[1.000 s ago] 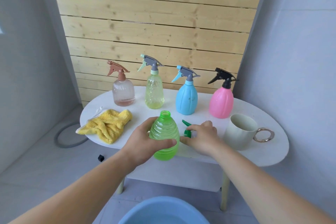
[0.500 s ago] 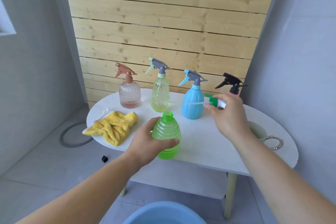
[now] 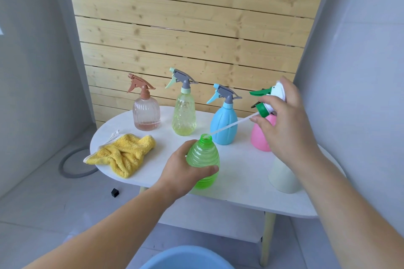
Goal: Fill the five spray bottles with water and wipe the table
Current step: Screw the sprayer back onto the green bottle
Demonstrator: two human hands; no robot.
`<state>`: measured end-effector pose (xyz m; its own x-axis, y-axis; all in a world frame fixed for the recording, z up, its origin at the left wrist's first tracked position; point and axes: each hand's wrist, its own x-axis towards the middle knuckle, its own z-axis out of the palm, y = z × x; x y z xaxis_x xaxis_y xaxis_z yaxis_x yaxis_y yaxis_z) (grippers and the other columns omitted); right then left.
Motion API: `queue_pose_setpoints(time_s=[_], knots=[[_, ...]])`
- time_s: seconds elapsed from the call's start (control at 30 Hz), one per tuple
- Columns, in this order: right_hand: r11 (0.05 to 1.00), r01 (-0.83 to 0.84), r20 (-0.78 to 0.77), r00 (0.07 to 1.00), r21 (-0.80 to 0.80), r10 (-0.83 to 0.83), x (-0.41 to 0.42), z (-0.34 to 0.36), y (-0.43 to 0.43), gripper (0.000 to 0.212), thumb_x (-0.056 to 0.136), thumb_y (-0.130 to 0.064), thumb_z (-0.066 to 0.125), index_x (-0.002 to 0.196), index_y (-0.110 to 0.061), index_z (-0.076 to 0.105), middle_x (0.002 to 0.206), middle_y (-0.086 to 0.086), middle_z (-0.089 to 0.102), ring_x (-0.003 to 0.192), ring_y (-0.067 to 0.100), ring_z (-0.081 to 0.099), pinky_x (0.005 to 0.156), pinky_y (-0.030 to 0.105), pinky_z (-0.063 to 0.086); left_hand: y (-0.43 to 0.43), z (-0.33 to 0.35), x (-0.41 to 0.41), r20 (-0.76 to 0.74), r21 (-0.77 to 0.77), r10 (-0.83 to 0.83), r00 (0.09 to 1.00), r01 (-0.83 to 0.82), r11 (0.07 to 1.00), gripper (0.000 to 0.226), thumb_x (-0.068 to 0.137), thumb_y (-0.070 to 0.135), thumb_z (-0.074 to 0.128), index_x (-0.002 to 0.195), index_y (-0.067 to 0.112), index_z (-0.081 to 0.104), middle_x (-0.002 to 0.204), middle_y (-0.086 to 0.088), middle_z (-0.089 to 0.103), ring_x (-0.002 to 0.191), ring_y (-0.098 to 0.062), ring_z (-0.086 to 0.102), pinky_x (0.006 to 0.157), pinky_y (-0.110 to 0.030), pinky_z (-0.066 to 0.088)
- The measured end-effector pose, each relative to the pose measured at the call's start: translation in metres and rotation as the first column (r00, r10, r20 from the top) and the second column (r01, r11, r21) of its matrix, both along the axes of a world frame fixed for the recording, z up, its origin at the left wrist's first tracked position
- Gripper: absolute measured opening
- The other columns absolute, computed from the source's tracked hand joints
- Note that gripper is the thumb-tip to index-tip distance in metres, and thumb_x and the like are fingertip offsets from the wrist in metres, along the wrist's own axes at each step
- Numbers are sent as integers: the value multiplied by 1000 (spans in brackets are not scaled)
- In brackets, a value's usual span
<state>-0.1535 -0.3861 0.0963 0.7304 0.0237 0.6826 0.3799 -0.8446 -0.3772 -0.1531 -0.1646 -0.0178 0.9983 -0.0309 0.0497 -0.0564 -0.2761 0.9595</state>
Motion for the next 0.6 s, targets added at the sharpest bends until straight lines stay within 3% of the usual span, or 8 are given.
queue_pose_setpoints(time_s=[0.17, 0.23, 0.3, 0.33, 0.47, 0.6], knots=[[985, -164, 97, 981, -46, 168, 2, 4, 12, 36, 87, -6, 71, 122, -8, 64, 162, 7, 16, 150, 20, 18, 103, -4, 14, -3, -4, 6, 7, -1, 5, 1000, -5, 1000, 86, 48, 55, 90, 128, 42, 59, 109, 13, 72, 101, -7, 68, 91, -37, 58], [979, -201, 120, 971, -46, 205, 2, 6, 17, 35, 89, -6, 69, 123, -10, 63, 163, 3, 14, 151, 14, 16, 108, 10, 26, -3, -4, 7, 11, 11, 3, 1000, -3, 1000, 82, 57, 46, 94, 129, 40, 58, 111, 13, 71, 102, -6, 67, 89, -32, 57], [972, -232, 84, 968, -48, 235, 2, 7, 22, 38, 89, -6, 68, 125, -16, 63, 165, -2, 11, 150, 5, 13, 100, 26, 41, -3, -3, 8, 20, 23, -2, 1000, 1, 1000, 75, 64, 38, 95, 129, 41, 57, 111, 14, 69, 102, -4, 66, 84, -24, 54], [964, -260, 52, 964, -49, 262, 1, 7, 25, 39, 88, -5, 68, 124, -18, 63, 165, -4, 11, 149, 2, 11, 98, 26, 41, -3, -3, 8, 23, 27, -7, 1000, 7, 1000, 75, 66, 38, 94, 130, 41, 57, 112, 14, 69, 103, -4, 65, 82, -23, 53], [927, -375, -68, 925, 2, 374, 4, -7, 41, 41, 85, -5, 72, 118, -28, 64, 161, -9, 19, 147, -1, 17, 109, 3, 17, -2, -3, 8, 36, 42, -35, 999, 33, 999, 76, 68, 39, 93, 133, 40, 54, 115, 16, 67, 107, -3, 63, 86, -22, 50], [916, -380, -216, 891, 130, 400, 12, -29, 54, 44, 82, -7, 76, 122, -25, 66, 148, -17, 39, 126, -5, 46, 106, 9, 32, 2, -5, 7, 27, 53, -86, 996, 85, 995, 73, 71, 31, 92, 129, 43, 50, 117, 16, 65, 108, 0, 61, 82, -15, 48]])
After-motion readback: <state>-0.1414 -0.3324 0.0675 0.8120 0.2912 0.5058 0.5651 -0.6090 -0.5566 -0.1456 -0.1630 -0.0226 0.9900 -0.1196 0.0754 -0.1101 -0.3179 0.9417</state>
